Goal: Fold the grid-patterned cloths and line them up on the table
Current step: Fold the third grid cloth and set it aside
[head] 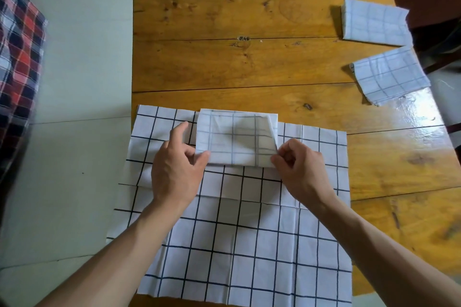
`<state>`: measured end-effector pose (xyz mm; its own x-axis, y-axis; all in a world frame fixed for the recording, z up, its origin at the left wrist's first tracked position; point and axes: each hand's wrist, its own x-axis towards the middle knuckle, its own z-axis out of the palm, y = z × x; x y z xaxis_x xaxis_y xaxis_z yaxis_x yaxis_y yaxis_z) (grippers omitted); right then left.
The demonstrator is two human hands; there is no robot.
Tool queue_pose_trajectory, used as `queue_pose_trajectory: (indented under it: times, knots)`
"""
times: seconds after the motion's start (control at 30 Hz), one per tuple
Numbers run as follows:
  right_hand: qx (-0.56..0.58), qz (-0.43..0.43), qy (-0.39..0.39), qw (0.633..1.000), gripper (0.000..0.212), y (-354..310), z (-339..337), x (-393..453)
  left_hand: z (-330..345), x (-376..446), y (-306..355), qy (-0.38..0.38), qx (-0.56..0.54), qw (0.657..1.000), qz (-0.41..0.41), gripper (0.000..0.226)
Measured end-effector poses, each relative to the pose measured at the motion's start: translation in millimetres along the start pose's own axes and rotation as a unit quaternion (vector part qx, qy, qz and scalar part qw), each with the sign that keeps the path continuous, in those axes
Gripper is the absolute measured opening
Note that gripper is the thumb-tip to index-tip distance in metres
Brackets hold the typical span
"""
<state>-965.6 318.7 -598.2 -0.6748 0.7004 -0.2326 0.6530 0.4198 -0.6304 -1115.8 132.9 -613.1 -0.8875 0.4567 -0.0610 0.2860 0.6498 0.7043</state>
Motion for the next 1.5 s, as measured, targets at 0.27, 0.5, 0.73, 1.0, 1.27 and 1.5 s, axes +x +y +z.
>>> queue_pose_trajectory:
  times: [0.27,0.5,0.73,1.0,1.27,1.5]
  knots:
    - [-0.025,0.022,-0.017,0.999,0.014,-6.1,-4.3,6.2,-1.7,1.4,1.7,-0.002,0.003,1.000,0.001,0.062]
    - [-0.074,0.027,-0.026,0.997,0.012,-10.7,-4.1,12.5,2.5,6.0,2.5,0.001,0.026,1.000,0.012,0.050]
    - [-0.096,0.020,-0.028,0.995,0.010,-9.4,-0.6,15.8,4.0,8.3,4.7,0.005,0.078,0.997,0.023,0.046]
    - [-0.192,-0.122,0.050,0.973,0.032,-12.2,5.0,11.3,5.0,6.4,2.2,0.001,0.155,0.982,0.112,0.014]
    - [-0.160,-0.279,-0.053,0.945,0.044,-13.9,25.9,11.1,6.1,9.3,0.6,-0.001,0.175,0.976,0.134,0.011]
    - [-0.251,-0.158,-0.170,0.940,0.081,5.1,5.9,24.5,6.0,9.1,-1.8,-0.007,0.178,0.975,0.133,0.011]
